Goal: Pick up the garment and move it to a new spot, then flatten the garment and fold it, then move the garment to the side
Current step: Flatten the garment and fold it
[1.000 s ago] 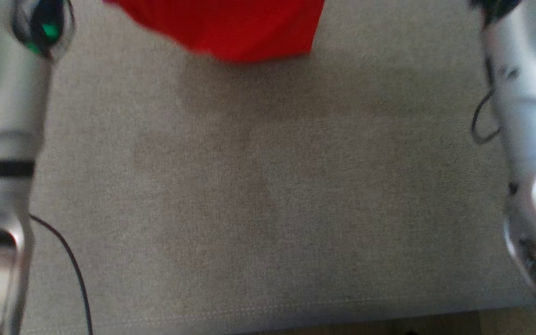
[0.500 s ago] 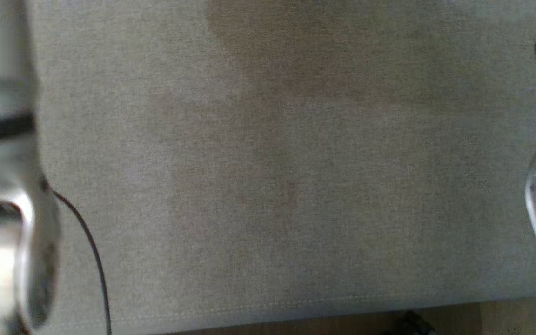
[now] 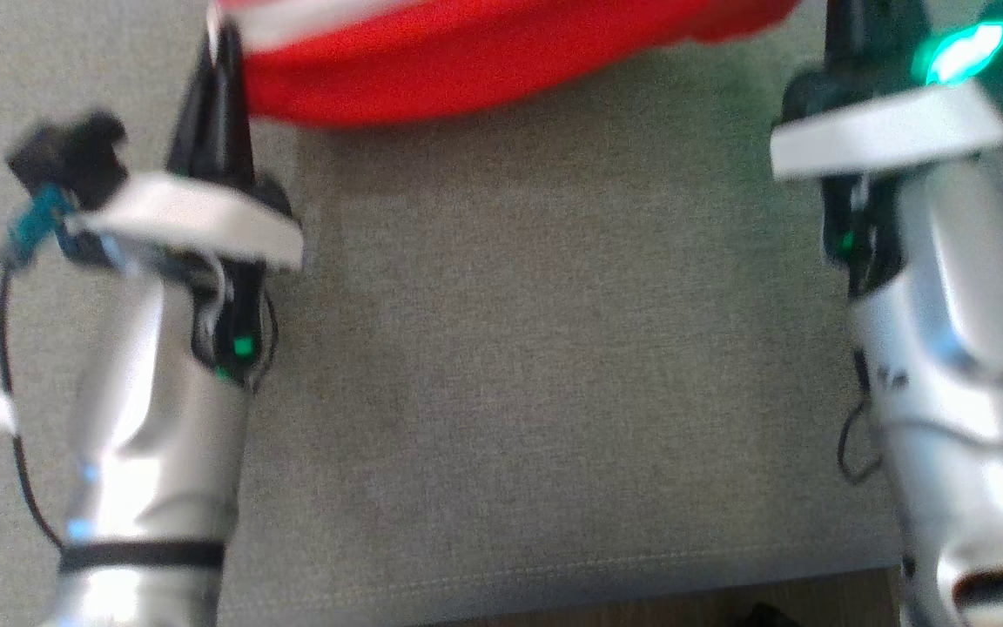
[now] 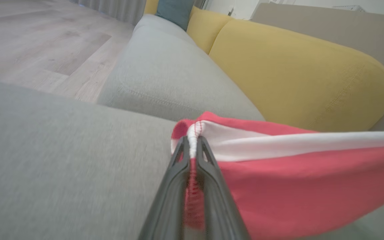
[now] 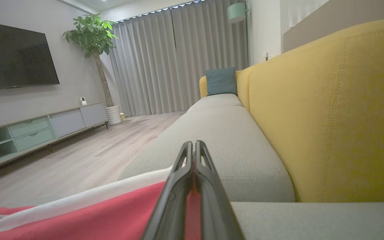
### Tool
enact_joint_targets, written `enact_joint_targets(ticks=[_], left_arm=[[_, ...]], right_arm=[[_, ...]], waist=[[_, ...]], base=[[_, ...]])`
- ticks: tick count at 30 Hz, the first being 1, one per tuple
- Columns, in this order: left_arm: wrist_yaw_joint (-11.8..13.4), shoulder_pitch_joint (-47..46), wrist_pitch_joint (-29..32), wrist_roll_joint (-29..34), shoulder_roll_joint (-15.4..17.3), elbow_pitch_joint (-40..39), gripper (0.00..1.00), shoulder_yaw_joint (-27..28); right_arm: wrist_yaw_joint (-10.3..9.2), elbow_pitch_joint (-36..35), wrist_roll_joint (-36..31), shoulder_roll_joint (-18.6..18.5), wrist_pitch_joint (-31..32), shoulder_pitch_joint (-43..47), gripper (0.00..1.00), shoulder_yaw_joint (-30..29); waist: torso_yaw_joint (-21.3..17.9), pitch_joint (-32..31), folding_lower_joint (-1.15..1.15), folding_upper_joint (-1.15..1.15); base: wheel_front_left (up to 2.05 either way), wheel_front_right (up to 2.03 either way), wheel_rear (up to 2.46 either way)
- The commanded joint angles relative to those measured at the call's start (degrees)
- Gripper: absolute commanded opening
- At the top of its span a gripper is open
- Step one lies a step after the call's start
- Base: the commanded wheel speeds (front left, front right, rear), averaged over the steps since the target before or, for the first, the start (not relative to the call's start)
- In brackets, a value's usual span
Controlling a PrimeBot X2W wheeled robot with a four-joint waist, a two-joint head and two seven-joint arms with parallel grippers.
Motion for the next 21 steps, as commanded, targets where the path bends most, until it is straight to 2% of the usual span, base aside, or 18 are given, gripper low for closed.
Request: enact_joint_targets(ticks=[1, 8, 21], left_arm=[[-0.3, 1.5, -0.3, -0.1, 1.2, -2.1, 0.00, 1.7], [-0.3, 11.7, -0.3, -1.0, 0.6, -3.4, 0.00, 3.1], [-0.3, 26.1, -0.3, -3.5, 0.6, -4.7, 0.00, 3.2]], right_arm=[[0.37, -3.1, 1.1, 0.8, -0.1, 1.9, 0.00, 0.8], [0.37, -6.1, 6.3, 0.9, -0.1, 15.4, 0.00, 1.7], [0.37, -9.3, 9.7, 1.1, -0.1, 34.1, 0.00, -0.1]], waist=[[-0.1, -1.7, 0.00, 0.00], [-0.3, -7.1, 0.00, 0.00], [-2.3, -18.0, 0.00, 0.00]], base=[[0.00, 0.00, 0.00], [0.00, 0.00, 0.00], [0.00, 0.00, 0.00]])
